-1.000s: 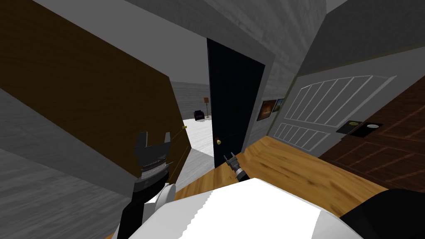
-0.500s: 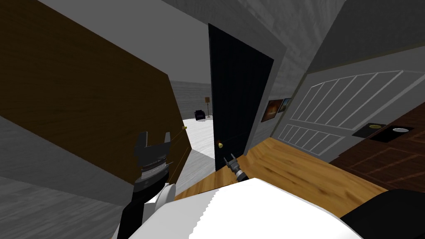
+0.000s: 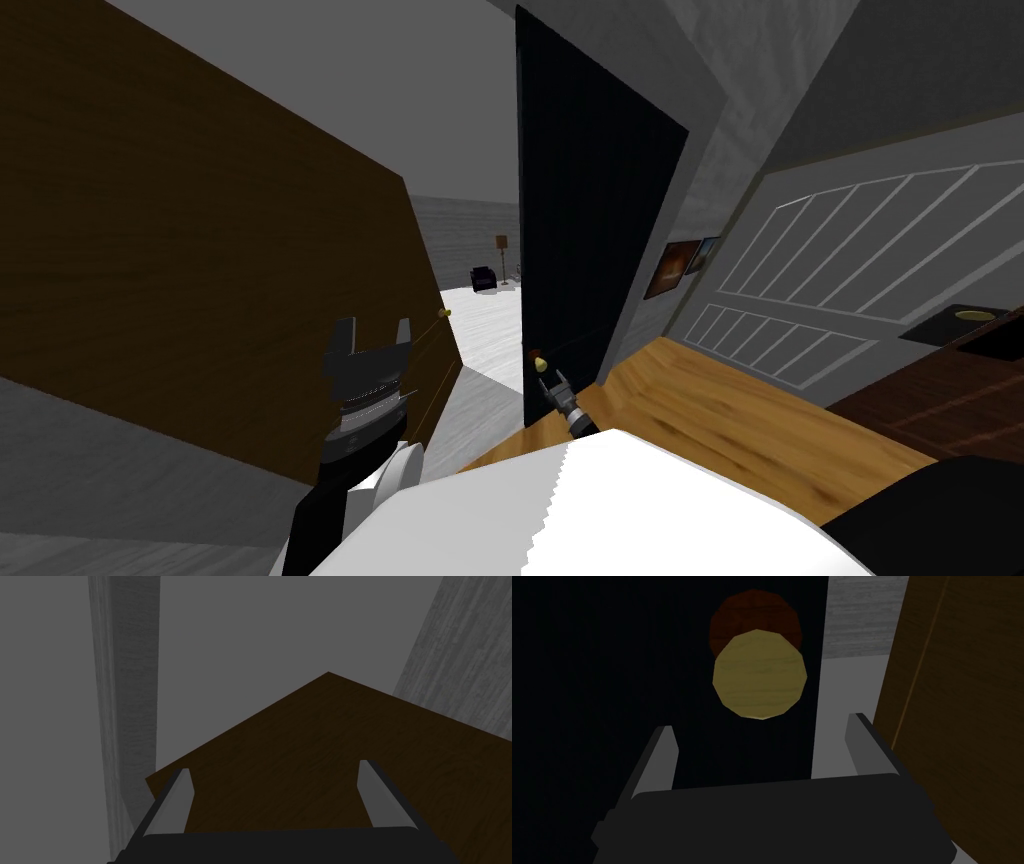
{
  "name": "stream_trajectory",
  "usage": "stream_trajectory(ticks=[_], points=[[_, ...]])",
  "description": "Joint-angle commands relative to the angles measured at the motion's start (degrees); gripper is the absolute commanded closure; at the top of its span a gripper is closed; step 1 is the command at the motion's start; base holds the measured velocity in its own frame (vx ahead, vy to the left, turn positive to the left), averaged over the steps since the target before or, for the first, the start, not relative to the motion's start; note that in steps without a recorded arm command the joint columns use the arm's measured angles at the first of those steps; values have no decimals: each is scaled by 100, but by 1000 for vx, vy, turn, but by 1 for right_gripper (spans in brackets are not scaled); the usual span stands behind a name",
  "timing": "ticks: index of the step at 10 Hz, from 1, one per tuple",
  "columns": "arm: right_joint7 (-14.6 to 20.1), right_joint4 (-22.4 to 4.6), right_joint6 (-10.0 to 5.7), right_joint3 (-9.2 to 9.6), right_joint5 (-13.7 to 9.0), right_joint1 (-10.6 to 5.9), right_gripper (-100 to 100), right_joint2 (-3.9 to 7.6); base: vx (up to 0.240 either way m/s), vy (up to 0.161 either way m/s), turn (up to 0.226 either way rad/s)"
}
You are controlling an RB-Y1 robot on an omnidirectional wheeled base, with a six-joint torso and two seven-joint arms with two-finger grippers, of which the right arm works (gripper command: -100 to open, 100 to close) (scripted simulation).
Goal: Push the door open
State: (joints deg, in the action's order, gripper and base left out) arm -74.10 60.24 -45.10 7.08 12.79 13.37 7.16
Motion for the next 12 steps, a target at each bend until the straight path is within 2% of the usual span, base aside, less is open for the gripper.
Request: stream_trajectory(ticks=[1, 4, 5, 10, 12], points=[[-13, -41, 11, -23, -4, -37, -100, -20, 208, 53, 31], [-22, -74, 17, -38, -7, -66, -100, -36, 160, 36, 16], [-22, -74, 17, -38, -7, -66, 100, -36, -12, -1, -2], [-22, -74, 17, -38, -7, -66, 100, -36, -8, -2, 6], [206, -89, 28, -49, -63, -113, 100, -40, 21, 5, 14]])
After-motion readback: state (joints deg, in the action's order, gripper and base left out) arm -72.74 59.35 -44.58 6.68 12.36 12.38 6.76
